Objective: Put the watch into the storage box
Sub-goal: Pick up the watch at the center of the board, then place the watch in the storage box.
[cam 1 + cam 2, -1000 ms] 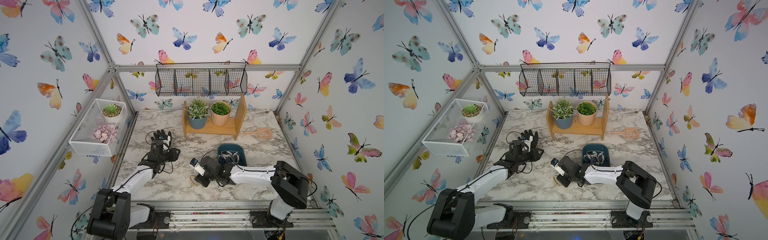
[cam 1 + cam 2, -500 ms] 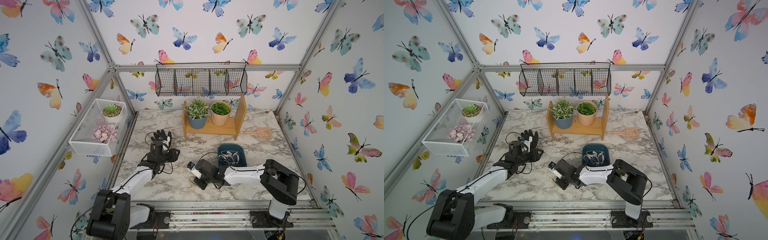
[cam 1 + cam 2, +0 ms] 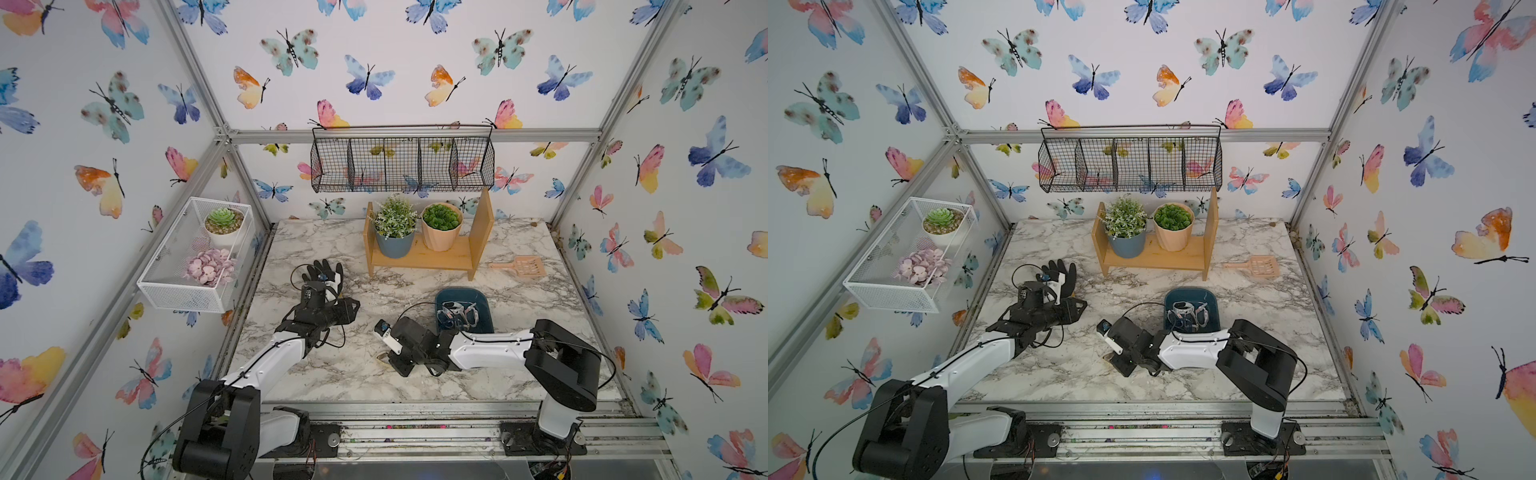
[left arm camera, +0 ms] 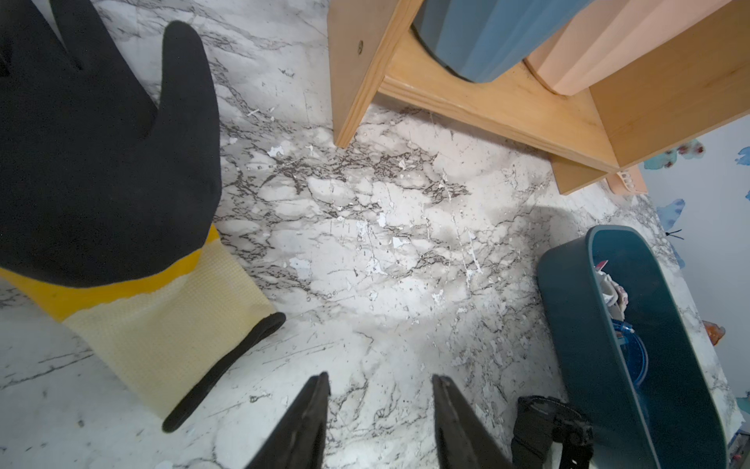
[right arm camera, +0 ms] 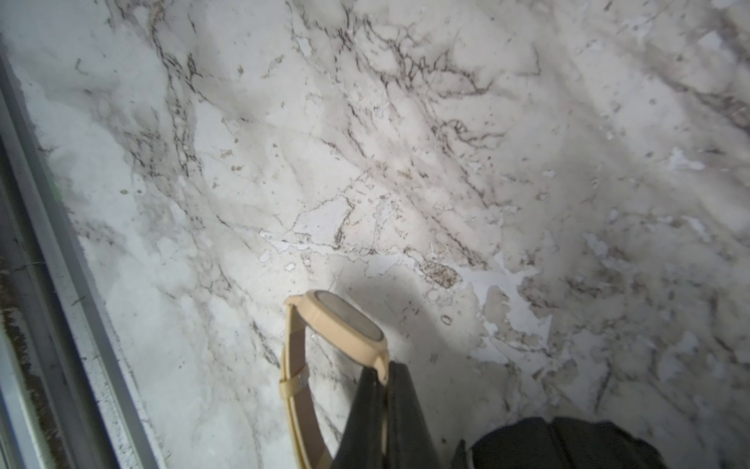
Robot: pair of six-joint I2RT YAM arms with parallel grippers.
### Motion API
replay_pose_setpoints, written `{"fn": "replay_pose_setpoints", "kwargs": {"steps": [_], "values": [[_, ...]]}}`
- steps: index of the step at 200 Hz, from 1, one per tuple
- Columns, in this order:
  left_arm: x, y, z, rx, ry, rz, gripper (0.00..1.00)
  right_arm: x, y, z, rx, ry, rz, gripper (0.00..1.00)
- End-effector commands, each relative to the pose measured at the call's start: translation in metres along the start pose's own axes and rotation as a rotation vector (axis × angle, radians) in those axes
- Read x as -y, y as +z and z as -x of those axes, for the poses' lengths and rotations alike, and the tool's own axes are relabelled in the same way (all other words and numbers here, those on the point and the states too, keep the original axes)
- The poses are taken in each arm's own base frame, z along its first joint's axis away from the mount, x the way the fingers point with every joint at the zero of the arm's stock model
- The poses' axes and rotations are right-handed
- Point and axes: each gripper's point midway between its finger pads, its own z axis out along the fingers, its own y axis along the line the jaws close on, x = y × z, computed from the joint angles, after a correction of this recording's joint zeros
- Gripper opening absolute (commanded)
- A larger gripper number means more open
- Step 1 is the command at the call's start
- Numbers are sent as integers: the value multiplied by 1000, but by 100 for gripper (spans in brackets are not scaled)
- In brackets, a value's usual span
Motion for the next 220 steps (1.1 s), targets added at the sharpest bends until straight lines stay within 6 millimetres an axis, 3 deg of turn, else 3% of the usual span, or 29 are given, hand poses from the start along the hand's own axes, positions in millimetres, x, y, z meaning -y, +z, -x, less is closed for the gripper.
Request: {"fn": "replay_pose_setpoints", "kwargs": {"steps": [1,29,66,99,167,220], "values": [[25,-7,13,28,81,-52,46,11,-28,31,128,20,-74,2],[59,-7,13,25,164,-139,46,33,-55,35,169,48,-173,2],[111,-1,2,-10,293,-252,47,75,-84,16,174,176,-257,2],[144,0,-6,-14,331,-368,47,115,-110,-4,186,308,-328,2],[187,11,-25,-45,343,-479,46,190,-138,-49,128,526,-483,2],[192,16,-32,-56,346,-498,46,210,-151,-93,103,713,-516,2]]}}
